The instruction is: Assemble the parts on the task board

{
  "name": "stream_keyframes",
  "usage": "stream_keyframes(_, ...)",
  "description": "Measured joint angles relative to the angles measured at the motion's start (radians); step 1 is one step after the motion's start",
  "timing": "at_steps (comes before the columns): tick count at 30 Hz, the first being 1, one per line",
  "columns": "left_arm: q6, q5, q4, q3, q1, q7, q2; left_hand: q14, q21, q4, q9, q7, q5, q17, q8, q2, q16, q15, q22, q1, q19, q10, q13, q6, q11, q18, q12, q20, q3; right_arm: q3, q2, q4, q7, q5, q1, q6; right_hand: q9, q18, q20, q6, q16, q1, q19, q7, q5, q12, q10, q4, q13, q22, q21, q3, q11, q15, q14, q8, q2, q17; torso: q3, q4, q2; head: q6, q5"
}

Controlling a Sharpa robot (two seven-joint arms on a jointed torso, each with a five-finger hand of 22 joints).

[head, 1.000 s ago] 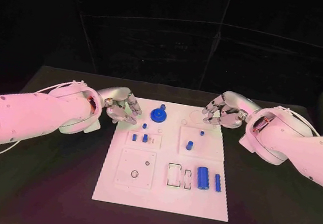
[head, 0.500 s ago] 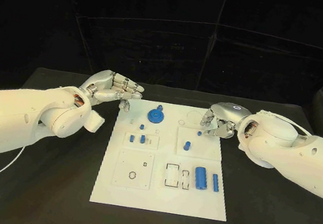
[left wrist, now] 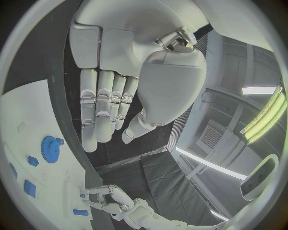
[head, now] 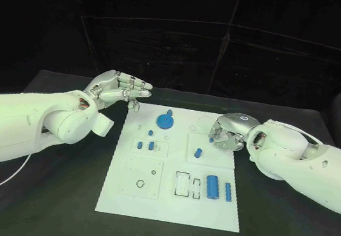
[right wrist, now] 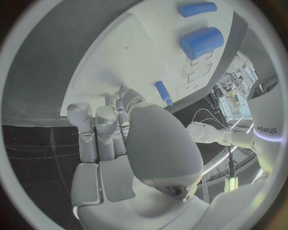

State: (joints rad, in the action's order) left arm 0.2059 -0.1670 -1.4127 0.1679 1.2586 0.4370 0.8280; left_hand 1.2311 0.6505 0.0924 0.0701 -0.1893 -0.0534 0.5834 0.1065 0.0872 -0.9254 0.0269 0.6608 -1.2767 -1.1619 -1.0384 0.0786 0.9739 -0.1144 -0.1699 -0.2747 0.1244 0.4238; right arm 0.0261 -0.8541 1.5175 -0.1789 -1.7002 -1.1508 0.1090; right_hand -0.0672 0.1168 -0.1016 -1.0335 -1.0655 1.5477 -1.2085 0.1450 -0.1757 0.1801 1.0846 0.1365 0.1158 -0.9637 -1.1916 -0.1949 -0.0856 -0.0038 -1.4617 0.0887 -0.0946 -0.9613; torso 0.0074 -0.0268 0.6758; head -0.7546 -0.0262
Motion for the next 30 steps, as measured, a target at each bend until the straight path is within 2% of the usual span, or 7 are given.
stream_keyframes(7,0.008,0.029,0.004,0.0,0.0,0.002,-0.001,-0.003,0.0,0.0,0.0,0.0,0.0,-0.001,0.0,0.0,0.004,0.004,-0.001,0.0,0.0,0.0,0.0,0.0,0.0,0.0,0.0,0.0,0.0,-0.001,0.007,0.002,0.004,-0.008,0.001,-0.007,0.0,0.0,0.0,-0.012,-0.006,0.0,-0.007,0.004,0.013,-0.012,0.019,-0.002,-0.028,-0.013,-0.008,-0.044,0.0,0.0,0.0,-0.009,0.0,-0.005,0.0001,0.0005,0.0,0.0,-0.001)
stream_keyframes(8,0.009,0.032,0.004,0.0,0.0,0.002,-0.001,-0.003,0.0,0.0,0.0,0.0,0.0,-0.001,0.0,0.0,0.004,0.003,-0.001,0.0,0.0,0.0,0.0,0.0,0.0,0.0,0.0,0.0,0.0,-0.001,0.009,0.001,0.004,-0.009,0.002,-0.007,0.0,0.0,0.0,-0.015,-0.01,0.0,-0.007,0.001,0.016,-0.013,0.026,-0.004,-0.034,-0.016,-0.013,-0.055,0.0,0.0,0.0,-0.011,0.0,-0.007,0.0,0.0005,0.0,0.0,-0.001)
stream_keyframes(14,0.013,0.044,0.004,0.0,0.0,0.002,-0.002,-0.003,-0.007,0.003,0.0,0.0,0.0,-0.006,0.004,-0.007,0.004,0.004,-0.004,-0.007,0.0,0.0,-0.002,0.0,0.0,0.001,0.0,0.0,0.003,-0.003,0.018,-0.003,0.005,-0.012,0.004,-0.007,0.0,0.0,0.0,-0.023,-0.023,0.0,-0.014,0.009,0.05,-0.023,0.04,-0.017,-0.051,-0.036,-0.027,-0.118,0.0,0.0,0.0,-0.011,0.0,-0.019,-0.0003,0.0004,0.0,-0.004,-0.003)
stream_keyframes(17,0.014,0.047,0.005,0.0,0.0,0.002,-0.002,-0.003,-0.007,0.003,0.0,0.0,0.0,-0.006,0.004,-0.007,0.004,0.004,-0.004,-0.007,0.0,0.0,-0.002,0.0,0.0,0.001,0.0,0.0,0.003,-0.003,0.021,-0.004,0.005,-0.013,0.005,-0.005,-0.002,0.0,-0.002,-0.04,-0.041,0.0,-0.031,0.007,0.054,-0.024,0.058,-0.022,-0.053,-0.058,-0.046,-0.142,0.0,0.0,0.0,-0.011,0.0,-0.034,-0.0004,0.0004,0.0,-0.005,-0.003)
stream_keyframes(29,0.016,0.054,0.005,0.0,0.0,-0.003,-0.002,-0.007,-0.007,0.014,0.0,-0.003,-0.001,-0.015,0.007,-0.011,0.004,0.0,-0.007,-0.019,0.0,0.004,-0.004,-0.004,-0.004,0.001,-0.004,0.0,0.014,-0.004,0.028,-0.006,-0.01,-0.021,0.007,-0.002,-0.007,0.0,0.007,-0.091,-0.073,-0.011,-0.079,-0.005,0.077,-0.028,0.114,-0.061,-0.05,-0.154,-0.108,-0.234,0.018,-0.003,-0.003,-0.005,0.003,-0.058,-0.0002,0.0004,0.0,-0.008,-0.005)
stream_keyframes(30,0.016,0.054,0.005,0.0,0.0,-0.004,-0.002,-0.007,-0.007,0.017,0.0,-0.003,-0.001,-0.016,0.009,-0.01,0.004,0.0,-0.007,-0.026,0.0,0.004,-0.004,-0.004,-0.004,0.001,-0.004,0.0,0.017,-0.004,0.029,-0.006,-0.012,-0.022,0.007,-0.002,-0.008,0.0,0.007,-0.093,-0.078,-0.017,-0.079,-0.004,0.077,-0.028,0.118,-0.066,-0.05,-0.157,-0.113,-0.24,0.014,-0.003,-0.003,-0.005,0.005,-0.058,-0.0002,0.0004,0.0,-0.008,-0.005)
